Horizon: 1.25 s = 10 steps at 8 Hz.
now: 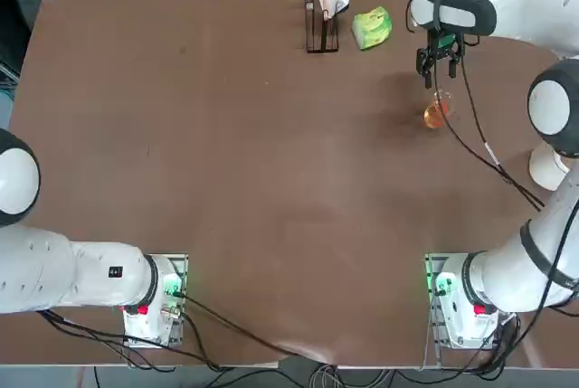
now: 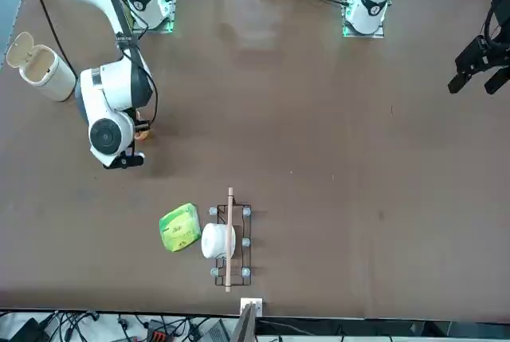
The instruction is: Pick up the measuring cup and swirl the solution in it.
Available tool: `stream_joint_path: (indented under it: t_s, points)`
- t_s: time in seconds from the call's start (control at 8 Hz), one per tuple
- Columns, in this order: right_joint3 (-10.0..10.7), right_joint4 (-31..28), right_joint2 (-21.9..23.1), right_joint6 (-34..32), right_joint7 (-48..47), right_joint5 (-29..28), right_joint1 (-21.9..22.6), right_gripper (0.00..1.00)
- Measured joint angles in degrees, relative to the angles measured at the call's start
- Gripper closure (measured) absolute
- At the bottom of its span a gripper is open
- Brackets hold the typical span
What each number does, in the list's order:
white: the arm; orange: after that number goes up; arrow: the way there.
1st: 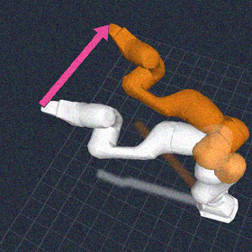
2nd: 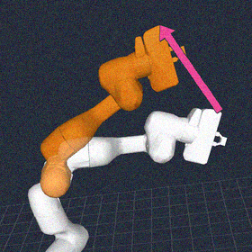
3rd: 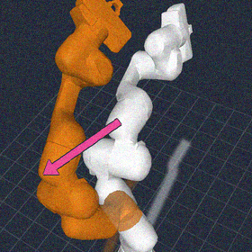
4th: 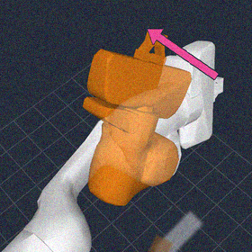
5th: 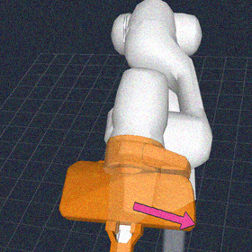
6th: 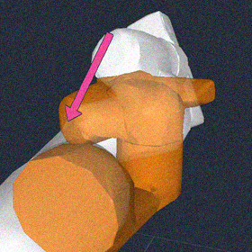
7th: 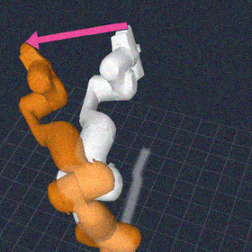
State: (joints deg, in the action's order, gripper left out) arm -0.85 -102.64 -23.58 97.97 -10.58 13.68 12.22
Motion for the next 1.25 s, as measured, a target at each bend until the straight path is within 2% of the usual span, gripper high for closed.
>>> stream_joint_path:
  t_s: [0.38,0.62,0.88,1.25]
  points:
    - [-0.2,6.1,1.2,-5.3,5.4,-0.6,0.1,0.00]
    - [0.4,12.0,2.9,-9.2,7.4,-4.6,-0.4,0.00]
    - [1.1,16.0,5.1,-10.1,7.9,-9.3,-3.0,0.00]
    - [1.2,17.8,9.3,-10.3,8.2,-11.4,-7.6,0.00]
